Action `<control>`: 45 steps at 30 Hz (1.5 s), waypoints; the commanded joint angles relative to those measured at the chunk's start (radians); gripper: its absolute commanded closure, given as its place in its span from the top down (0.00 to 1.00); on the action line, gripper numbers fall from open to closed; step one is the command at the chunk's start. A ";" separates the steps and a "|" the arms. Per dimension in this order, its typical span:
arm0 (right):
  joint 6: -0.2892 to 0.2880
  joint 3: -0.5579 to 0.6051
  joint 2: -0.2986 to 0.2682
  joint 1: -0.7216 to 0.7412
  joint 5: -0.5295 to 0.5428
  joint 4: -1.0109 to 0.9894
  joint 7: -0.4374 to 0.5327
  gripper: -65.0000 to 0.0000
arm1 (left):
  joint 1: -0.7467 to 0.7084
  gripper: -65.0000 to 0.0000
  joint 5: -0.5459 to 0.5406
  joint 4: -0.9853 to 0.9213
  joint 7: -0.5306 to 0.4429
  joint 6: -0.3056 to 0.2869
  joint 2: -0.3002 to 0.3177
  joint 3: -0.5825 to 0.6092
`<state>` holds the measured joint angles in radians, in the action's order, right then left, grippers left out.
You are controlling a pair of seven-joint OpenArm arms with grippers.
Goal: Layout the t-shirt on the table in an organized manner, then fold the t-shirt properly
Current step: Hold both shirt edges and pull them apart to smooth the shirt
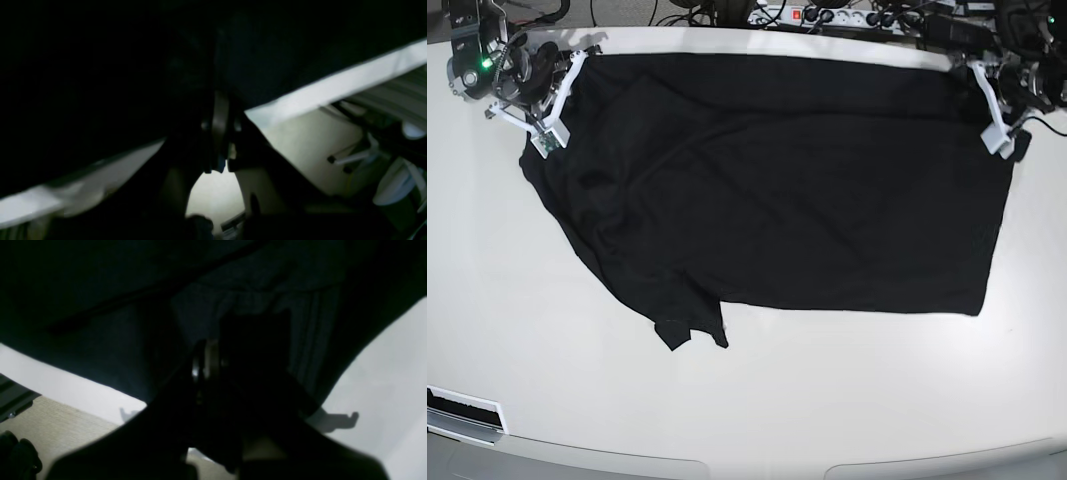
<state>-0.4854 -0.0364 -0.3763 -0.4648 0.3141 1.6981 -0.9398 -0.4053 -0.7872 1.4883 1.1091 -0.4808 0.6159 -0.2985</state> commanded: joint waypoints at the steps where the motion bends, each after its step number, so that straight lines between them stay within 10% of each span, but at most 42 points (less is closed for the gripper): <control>1: -0.002 -0.003 -0.009 -0.009 -0.001 0.008 -0.023 0.00 | 0.003 0.00 -0.035 0.048 -0.009 -0.005 0.021 -0.029; 21: -0.036 -0.003 -0.009 -0.006 0.003 0.008 -0.023 0.00 | 0.006 0.00 0.102 -0.071 -0.187 -0.029 -0.042 -0.108; 45: -0.027 -0.003 -0.009 -0.100 0.003 0.010 -0.092 0.00 | -0.041 0.00 0.039 -0.092 -0.048 -0.043 -0.018 -0.111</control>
<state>-0.5087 -0.0410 -0.3794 -0.5430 0.3332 1.7142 -0.9592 -0.4381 -0.7677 1.3899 1.0302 -0.5285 0.5823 -0.4030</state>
